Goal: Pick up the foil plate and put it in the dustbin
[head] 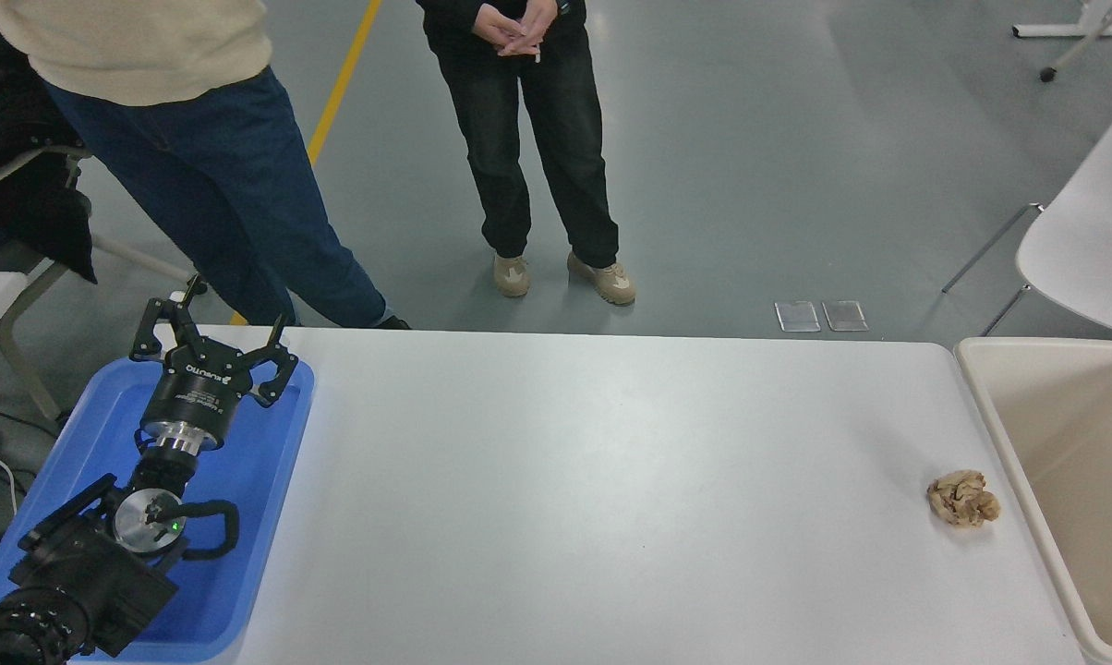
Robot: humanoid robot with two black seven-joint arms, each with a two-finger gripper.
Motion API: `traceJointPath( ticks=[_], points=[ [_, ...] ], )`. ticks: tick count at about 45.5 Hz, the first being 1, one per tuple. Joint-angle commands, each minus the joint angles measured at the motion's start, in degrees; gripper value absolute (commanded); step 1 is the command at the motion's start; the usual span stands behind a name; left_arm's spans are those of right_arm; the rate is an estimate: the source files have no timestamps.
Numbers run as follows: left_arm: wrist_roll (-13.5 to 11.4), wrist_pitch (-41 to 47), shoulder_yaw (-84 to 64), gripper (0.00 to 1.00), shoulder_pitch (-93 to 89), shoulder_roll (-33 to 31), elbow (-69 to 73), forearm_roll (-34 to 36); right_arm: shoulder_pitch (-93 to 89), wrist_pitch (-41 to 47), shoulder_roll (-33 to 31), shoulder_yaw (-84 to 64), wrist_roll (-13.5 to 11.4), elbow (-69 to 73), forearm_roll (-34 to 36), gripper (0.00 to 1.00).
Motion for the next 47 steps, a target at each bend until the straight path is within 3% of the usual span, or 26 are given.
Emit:
traceJointPath(
  ticks=[1, 12, 47],
  points=[
    [-0.10, 0.00, 0.00, 1.00, 0.05, 0.00, 0.00, 0.00, 9.68, 15.92, 9.15, -0.34, 0.05, 3.86, 0.13, 1.00],
    [-0.10, 0.00, 0.00, 1.00, 0.05, 0.00, 0.00, -0.09, 16.98, 16.46, 17.69, 4.15, 0.14, 7.73, 4.34, 1.00],
    [-0.10, 0.00, 0.00, 1.00, 0.05, 0.00, 0.00, -0.09, 22.79, 16.46, 19.63, 6.08, 0.05, 8.17, 6.11, 1.00]
  ],
)
